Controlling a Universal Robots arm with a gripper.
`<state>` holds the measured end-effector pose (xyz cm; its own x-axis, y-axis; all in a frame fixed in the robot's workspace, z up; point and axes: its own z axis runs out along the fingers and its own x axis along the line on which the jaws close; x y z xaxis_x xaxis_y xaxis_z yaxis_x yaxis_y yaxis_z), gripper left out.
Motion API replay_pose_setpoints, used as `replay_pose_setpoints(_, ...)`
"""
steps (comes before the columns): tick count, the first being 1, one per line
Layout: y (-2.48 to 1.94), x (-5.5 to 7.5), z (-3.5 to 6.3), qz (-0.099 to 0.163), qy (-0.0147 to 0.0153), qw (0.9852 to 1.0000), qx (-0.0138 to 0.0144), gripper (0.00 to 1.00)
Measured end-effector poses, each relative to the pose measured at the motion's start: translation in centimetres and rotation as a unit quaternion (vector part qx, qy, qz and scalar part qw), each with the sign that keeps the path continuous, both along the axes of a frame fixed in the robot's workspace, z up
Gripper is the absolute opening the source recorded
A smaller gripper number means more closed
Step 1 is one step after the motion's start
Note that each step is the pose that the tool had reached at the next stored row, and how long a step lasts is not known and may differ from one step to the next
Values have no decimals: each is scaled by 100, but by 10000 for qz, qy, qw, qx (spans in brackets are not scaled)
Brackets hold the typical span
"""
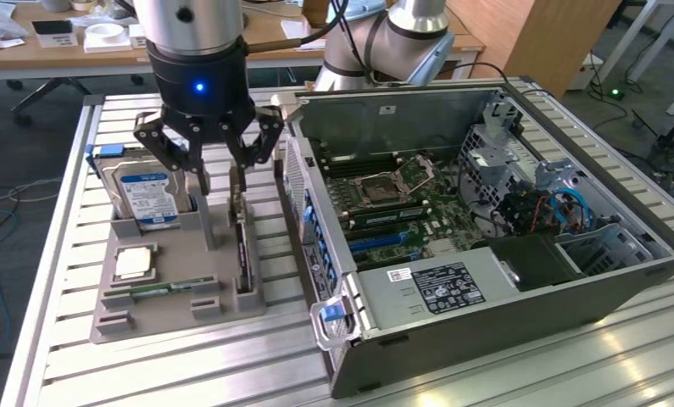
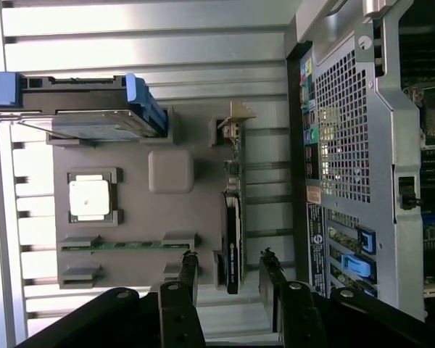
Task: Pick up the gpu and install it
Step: 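Pick up the gpu and move the gpu toward the slot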
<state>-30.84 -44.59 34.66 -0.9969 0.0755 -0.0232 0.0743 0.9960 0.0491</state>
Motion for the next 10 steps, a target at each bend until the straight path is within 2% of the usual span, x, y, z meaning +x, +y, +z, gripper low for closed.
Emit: replay_pose_setpoints(10, 0, 0, -57, 0, 1, 10000, -1, 47)
